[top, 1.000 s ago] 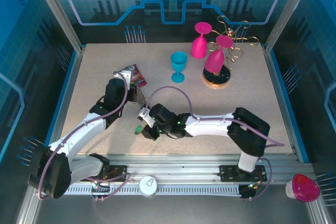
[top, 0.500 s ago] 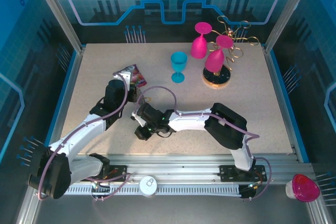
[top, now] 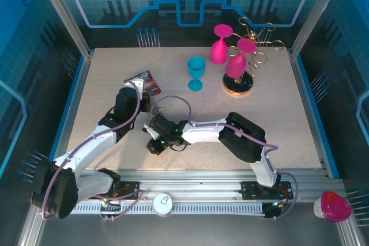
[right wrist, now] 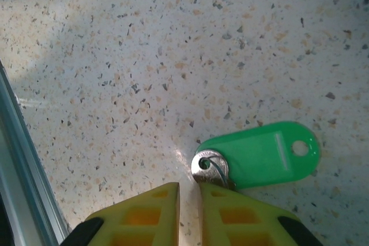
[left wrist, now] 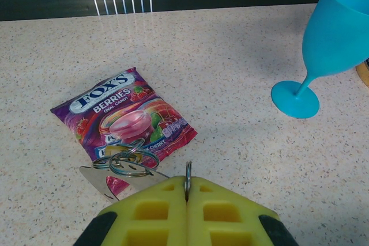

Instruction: Put the keys on the keyring

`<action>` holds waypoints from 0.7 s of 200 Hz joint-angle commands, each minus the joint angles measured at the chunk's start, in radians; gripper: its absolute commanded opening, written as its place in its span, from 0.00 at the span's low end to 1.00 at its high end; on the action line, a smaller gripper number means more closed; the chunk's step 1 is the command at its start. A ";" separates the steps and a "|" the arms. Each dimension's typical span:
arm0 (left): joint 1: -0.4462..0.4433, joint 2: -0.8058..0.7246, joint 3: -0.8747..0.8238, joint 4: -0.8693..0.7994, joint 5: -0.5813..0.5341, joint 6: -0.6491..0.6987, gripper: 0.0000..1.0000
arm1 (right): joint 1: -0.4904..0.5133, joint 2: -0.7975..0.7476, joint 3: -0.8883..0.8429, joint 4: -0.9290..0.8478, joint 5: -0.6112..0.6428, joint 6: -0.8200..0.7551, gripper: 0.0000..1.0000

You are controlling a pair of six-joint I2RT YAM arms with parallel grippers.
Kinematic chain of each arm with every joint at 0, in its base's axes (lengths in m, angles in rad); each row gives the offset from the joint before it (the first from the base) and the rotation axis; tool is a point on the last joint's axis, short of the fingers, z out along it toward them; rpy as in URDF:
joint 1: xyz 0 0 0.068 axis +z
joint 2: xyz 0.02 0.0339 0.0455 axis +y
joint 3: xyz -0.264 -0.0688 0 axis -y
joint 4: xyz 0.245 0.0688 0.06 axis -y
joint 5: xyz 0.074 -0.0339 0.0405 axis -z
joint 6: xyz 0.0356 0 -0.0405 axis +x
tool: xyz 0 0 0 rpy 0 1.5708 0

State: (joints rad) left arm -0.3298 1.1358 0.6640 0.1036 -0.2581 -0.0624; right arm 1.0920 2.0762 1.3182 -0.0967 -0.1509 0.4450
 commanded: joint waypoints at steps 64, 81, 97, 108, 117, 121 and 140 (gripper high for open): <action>0.008 -0.015 -0.008 0.061 0.007 -0.004 0.00 | -0.012 0.024 0.026 0.014 0.001 0.006 0.00; 0.008 -0.015 -0.008 0.062 0.007 -0.002 0.00 | -0.011 -0.002 0.007 0.023 0.006 -0.001 0.00; 0.008 -0.015 -0.008 0.064 0.008 0.001 0.00 | -0.011 -0.036 -0.016 0.020 0.011 -0.006 0.00; 0.008 -0.016 -0.008 0.063 0.008 0.003 0.00 | -0.011 -0.063 -0.037 0.018 0.019 -0.009 0.00; 0.008 -0.016 -0.007 0.064 0.010 0.002 0.00 | -0.012 -0.082 -0.050 0.017 0.026 -0.009 0.00; 0.008 -0.016 -0.009 0.064 0.010 0.003 0.00 | -0.012 -0.091 -0.055 0.016 0.031 -0.011 0.00; 0.008 -0.016 -0.007 0.066 0.012 0.003 0.00 | -0.015 -0.105 -0.063 0.008 0.060 -0.004 0.12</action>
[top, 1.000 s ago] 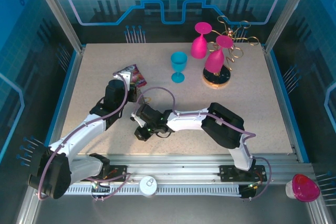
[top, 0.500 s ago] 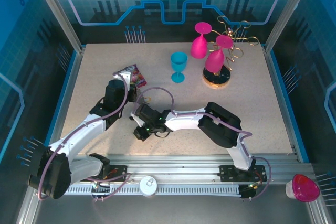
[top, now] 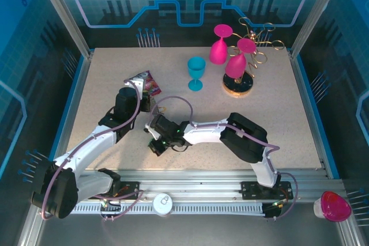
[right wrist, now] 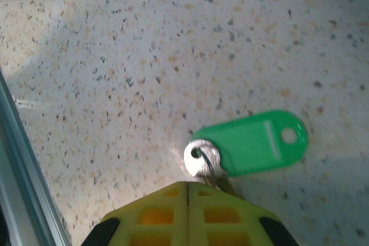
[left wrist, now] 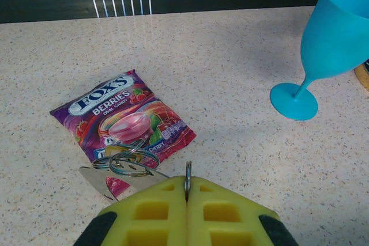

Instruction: Put the keys on the keyring

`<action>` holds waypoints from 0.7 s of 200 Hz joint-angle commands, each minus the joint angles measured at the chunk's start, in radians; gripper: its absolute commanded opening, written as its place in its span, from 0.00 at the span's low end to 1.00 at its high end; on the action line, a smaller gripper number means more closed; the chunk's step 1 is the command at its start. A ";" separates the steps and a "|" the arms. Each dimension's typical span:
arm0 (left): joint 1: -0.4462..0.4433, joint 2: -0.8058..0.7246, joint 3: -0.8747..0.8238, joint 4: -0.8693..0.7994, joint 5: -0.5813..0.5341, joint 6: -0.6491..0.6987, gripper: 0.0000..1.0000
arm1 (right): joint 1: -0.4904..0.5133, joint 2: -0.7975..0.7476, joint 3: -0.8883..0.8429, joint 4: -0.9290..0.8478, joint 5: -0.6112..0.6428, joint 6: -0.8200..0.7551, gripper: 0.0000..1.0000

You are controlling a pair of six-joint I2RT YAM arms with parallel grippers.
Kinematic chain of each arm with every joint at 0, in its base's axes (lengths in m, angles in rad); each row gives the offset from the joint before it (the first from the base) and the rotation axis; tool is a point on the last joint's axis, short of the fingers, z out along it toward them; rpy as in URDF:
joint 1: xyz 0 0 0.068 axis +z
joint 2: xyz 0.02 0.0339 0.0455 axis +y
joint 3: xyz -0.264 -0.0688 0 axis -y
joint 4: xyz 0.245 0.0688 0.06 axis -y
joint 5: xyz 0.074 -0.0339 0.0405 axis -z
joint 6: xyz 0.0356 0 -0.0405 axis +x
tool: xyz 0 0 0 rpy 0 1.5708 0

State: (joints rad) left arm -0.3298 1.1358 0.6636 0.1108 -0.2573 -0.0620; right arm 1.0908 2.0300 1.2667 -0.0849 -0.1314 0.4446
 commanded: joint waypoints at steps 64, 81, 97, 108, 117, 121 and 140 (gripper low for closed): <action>0.008 -0.013 -0.009 0.062 0.010 0.007 0.00 | -0.017 0.014 0.042 -0.006 0.048 0.004 0.35; 0.008 -0.014 -0.010 0.064 0.011 0.008 0.00 | -0.017 0.029 0.048 0.000 0.043 0.002 0.34; 0.008 -0.014 -0.010 0.063 0.012 0.007 0.00 | -0.017 0.043 0.065 -0.003 0.031 0.000 0.33; 0.008 -0.013 -0.010 0.064 0.013 0.007 0.00 | -0.016 0.053 0.074 -0.004 0.026 0.000 0.33; 0.008 -0.015 -0.010 0.063 0.013 0.008 0.00 | -0.016 0.059 0.077 -0.006 0.026 0.000 0.32; 0.007 -0.015 -0.010 0.064 0.012 0.008 0.00 | -0.016 0.063 0.080 -0.004 0.026 -0.001 0.32; 0.008 -0.015 -0.012 0.064 0.013 0.008 0.00 | -0.014 0.072 0.087 -0.006 0.021 -0.002 0.30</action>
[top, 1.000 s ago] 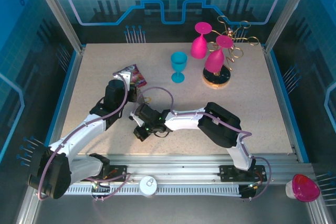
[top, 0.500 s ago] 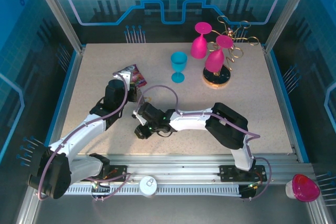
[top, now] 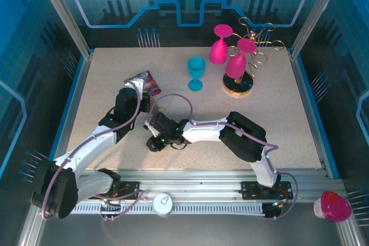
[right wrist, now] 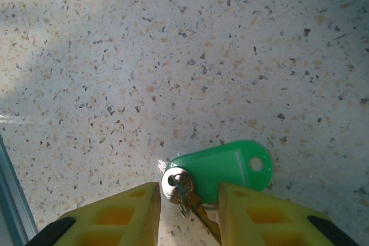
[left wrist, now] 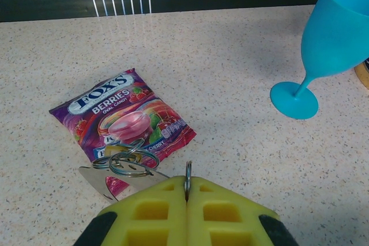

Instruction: Put the keys on the keyring

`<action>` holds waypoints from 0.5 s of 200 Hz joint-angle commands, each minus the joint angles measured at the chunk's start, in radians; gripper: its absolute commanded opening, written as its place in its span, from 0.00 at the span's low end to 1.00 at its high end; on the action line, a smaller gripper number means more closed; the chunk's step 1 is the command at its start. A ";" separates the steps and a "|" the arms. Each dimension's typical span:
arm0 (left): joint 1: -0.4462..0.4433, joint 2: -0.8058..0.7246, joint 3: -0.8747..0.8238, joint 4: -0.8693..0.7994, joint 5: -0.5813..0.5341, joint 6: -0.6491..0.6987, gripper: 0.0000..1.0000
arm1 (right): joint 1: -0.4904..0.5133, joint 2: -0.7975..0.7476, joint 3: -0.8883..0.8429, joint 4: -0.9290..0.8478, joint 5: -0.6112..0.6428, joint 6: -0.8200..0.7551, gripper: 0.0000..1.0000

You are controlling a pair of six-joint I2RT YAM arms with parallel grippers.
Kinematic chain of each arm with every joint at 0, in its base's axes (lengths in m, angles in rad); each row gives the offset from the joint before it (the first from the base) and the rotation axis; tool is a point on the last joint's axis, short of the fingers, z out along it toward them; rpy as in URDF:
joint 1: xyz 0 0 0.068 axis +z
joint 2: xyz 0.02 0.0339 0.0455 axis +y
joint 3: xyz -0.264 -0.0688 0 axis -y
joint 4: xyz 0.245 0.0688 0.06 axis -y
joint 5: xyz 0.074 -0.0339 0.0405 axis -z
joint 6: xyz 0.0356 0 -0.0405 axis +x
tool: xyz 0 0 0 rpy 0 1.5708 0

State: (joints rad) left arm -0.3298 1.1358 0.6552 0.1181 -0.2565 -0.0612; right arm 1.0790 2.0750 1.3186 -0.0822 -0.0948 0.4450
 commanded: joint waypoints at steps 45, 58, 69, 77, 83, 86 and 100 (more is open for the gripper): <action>0.008 -0.016 -0.002 0.058 0.011 0.010 0.00 | -0.002 0.037 0.042 -0.013 -0.038 -0.008 0.21; 0.008 -0.015 -0.002 0.058 0.011 0.011 0.00 | -0.001 0.039 0.043 -0.017 -0.044 -0.012 0.20; 0.008 -0.015 -0.002 0.058 0.012 0.011 0.00 | -0.001 0.039 0.046 -0.019 -0.049 -0.011 0.20; 0.008 -0.016 -0.002 0.058 0.012 0.011 0.00 | -0.001 0.039 0.048 -0.020 -0.053 -0.013 0.20; 0.008 -0.015 -0.002 0.058 0.011 0.012 0.00 | -0.001 0.040 0.051 -0.021 -0.055 -0.013 0.20; 0.008 -0.015 -0.002 0.058 0.012 0.011 0.00 | -0.001 0.041 0.053 -0.022 -0.055 -0.013 0.20; 0.008 -0.016 -0.002 0.058 0.013 0.011 0.00 | 0.001 0.048 0.059 -0.025 -0.056 -0.016 0.20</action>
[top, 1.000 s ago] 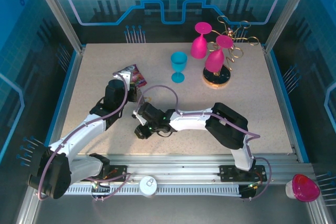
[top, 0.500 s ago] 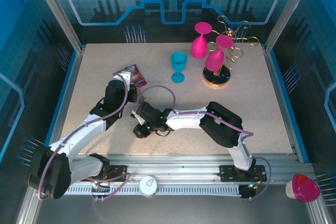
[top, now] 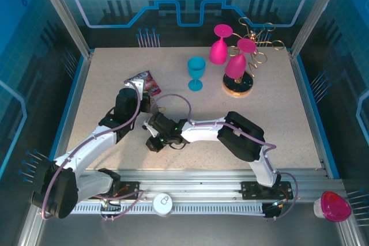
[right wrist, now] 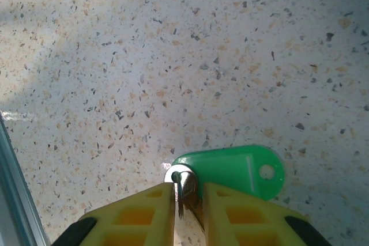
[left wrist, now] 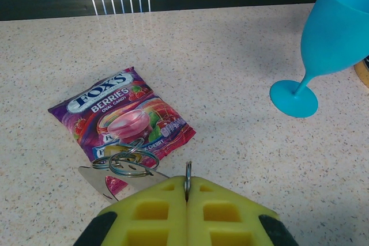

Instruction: Put the keys on the keyring

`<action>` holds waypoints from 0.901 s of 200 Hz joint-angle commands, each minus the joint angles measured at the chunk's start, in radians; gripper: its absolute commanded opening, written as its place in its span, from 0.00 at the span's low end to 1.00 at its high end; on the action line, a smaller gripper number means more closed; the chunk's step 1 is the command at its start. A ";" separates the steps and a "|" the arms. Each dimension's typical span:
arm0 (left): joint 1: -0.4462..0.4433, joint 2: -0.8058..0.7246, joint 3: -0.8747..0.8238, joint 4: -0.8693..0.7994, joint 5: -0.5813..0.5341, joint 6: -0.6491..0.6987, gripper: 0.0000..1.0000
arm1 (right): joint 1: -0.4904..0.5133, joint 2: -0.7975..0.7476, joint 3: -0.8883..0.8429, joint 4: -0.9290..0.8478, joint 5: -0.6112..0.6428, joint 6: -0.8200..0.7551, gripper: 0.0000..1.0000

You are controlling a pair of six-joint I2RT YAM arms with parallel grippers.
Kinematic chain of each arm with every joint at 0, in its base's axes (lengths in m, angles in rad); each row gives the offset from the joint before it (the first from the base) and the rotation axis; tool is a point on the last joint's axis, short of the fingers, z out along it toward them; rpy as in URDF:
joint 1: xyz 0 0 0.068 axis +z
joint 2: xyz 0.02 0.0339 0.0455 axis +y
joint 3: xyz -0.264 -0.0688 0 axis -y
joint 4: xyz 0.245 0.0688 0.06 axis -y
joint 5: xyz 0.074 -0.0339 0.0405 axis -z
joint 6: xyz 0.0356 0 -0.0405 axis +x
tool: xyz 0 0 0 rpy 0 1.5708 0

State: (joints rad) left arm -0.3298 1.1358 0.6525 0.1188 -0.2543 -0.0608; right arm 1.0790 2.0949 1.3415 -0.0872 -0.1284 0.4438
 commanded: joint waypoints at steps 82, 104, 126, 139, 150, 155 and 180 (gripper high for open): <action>0.008 -0.021 -0.001 0.058 0.009 0.022 0.00 | -0.006 -0.049 -0.013 -0.019 -0.015 -0.027 0.00; 0.007 -0.027 -0.002 0.059 0.030 0.040 0.00 | -0.017 -0.166 -0.101 -0.052 0.012 -0.046 0.00; 0.004 -0.040 -0.006 0.068 0.091 0.062 0.00 | -0.029 -0.317 -0.223 -0.146 0.066 -0.076 0.00; -0.007 -0.046 -0.011 0.082 0.130 0.081 0.00 | -0.044 -0.412 -0.304 -0.207 0.100 -0.080 0.00; -0.017 -0.050 -0.016 0.098 0.170 0.099 0.00 | -0.062 -0.491 -0.367 -0.258 0.125 -0.079 0.00; -0.021 -0.052 -0.020 0.109 0.186 0.109 0.00 | -0.071 -0.522 -0.394 -0.281 0.136 -0.078 0.00; -0.056 -0.053 -0.021 0.137 0.293 0.166 0.00 | -0.155 -0.674 -0.527 -0.348 0.169 -0.069 0.00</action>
State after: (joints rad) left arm -0.3557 1.1103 0.6365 0.1692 -0.1024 0.0296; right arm 0.9962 1.5173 0.9222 -0.2928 -0.0257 0.3840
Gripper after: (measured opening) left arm 0.051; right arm 0.056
